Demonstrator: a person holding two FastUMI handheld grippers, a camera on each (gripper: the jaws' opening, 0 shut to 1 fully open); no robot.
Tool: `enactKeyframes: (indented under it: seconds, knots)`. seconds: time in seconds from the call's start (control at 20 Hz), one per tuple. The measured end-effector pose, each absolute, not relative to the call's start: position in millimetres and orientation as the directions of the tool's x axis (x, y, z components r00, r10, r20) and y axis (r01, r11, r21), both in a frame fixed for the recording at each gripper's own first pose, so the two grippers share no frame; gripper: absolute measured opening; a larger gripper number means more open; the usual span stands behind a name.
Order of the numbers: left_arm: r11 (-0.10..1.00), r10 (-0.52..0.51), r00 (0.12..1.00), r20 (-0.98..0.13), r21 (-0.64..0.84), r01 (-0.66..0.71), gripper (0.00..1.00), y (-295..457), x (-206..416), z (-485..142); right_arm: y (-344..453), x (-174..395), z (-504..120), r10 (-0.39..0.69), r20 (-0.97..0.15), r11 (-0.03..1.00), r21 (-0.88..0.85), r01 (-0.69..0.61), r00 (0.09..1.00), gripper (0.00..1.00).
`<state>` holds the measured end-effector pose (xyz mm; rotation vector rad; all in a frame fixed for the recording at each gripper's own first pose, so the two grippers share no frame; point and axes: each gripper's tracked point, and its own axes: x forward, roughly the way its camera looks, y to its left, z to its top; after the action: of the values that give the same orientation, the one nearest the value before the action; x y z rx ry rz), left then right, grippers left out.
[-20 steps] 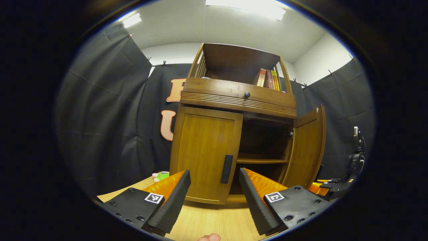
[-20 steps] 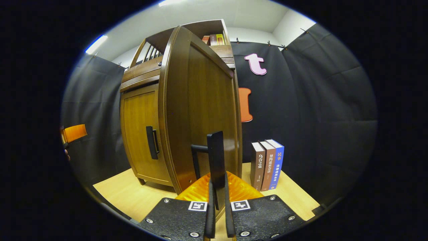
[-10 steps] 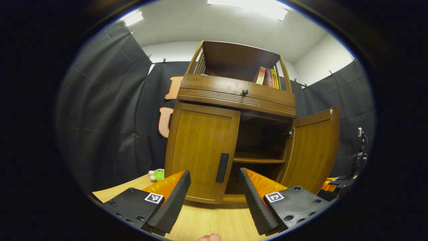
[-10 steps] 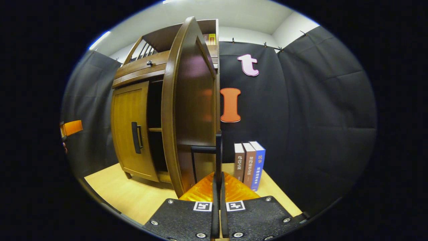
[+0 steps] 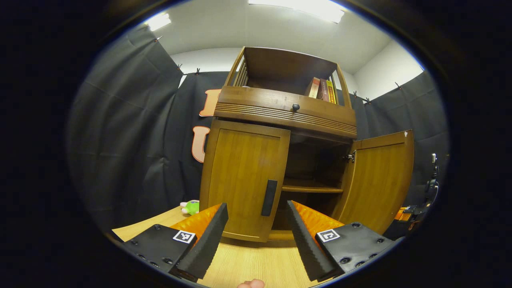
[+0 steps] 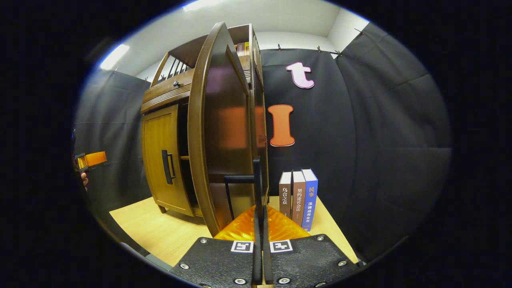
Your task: Open the right door of the double-door shoe cabinet with the right hand, and open the left door with the left hand.
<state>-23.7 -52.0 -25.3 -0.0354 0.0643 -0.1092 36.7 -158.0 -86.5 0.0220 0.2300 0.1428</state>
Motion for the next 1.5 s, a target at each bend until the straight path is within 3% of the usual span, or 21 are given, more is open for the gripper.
enactKeyframes:
  seconds: [0.2, 0.25, 0.3, 0.5, 0.55, 0.6, 1.0, 1.05, 1.1, 1.15, 1.3, 1.35, 1.4, 1.5]
  knots:
    - [0.996, -0.087, 0.994, -0.06, -0.034, 0.085, 0.95, -41, -25, -22, -163, 39, -87, 0.199, -0.218, 0.98, 0.062, -0.19, 0.955, 0.02]
    - [0.996, -0.086, 0.995, -0.06, -0.032, 0.084, 0.95, -39, -26, -22, -163, 40, -88, 0.211, -0.219, 0.977, 0.068, -0.201, 0.953, 0.12]
    - [0.996, -0.085, 0.995, -0.059, -0.029, 0.084, 0.94, -39, -25, -21, -164, 39, -92, 0.212, -0.233, 0.977, 0.08, -0.199, 0.949, 0.04]
    - [0.996, -0.089, 0.994, -0.06, -0.033, 0.087, 0.94, -42, -20, -23, -168, 15, -99, 0.117, -0.242, 0.993, 0.059, -0.106, 0.963, 0.06]
    - [0.995, -0.095, 0.993, -0.066, -0.036, 0.093, 0.94, -45, -19, -25, -167, 5, -97, 0.095, -0.235, 0.995, 0.05, -0.086, 0.967, 0.16]
    - [0.994, -0.106, 0.992, -0.072, -0.039, 0.103, 0.94, -49, -18, -27, -165, -6, -94, 0.078, -0.233, 0.996, 0.059, -0.066, 0.969, 0.04]
    - [0.981, -0.179, 0.981, -0.08, -0.086, 0.172, 0.94, -82, -7, -36, -139, -51, -63, 0.003, -0.235, 0.998, 0.062, 0.012, 0.972, 0.03]
    - [0.981, -0.183, 0.98, -0.081, -0.086, 0.176, 0.95, -82, -6, -36, -132, -51, -59, 0.0, -0.231, 0.997, 0.069, 0.016, 0.973, 0.14]
    - [0.981, -0.184, 0.98, -0.082, -0.081, 0.177, 0.95, -83, -5, -36, -123, -52, -58, 0.007, -0.226, 0.997, 0.076, 0.01, 0.974, 0.03]
    - [0.981, -0.183, 0.98, -0.083, -0.076, 0.177, 0.95, -82, -5, -37, -113, -50, -56, 0.017, -0.218, 0.997, 0.082, 0.0, 0.976, 0.14]
    - [0.984, -0.173, 0.981, -0.086, -0.063, 0.168, 0.95, -76, -7, -38, -82, -38, -51, 0.067, -0.178, 0.993, 0.103, -0.049, 0.982, 0.15]
    - [0.985, -0.165, 0.983, -0.086, -0.057, 0.16, 0.95, -71, -8, -38, -73, -35, -52, 0.082, -0.176, 0.993, 0.103, -0.065, 0.981, 0.04]
    - [0.988, -0.153, 0.985, -0.086, -0.052, 0.149, 0.95, -66, -8, -36, -64, -31, -57, 0.097, -0.183, 0.993, 0.09, -0.081, 0.978, 0.06]
    - [0.99, -0.132, 0.988, -0.086, -0.053, 0.127, 0.95, -58, -9, -37, -50, -26, -64, 0.117, -0.194, 0.993, 0.047, -0.11, 0.974, 0.27]
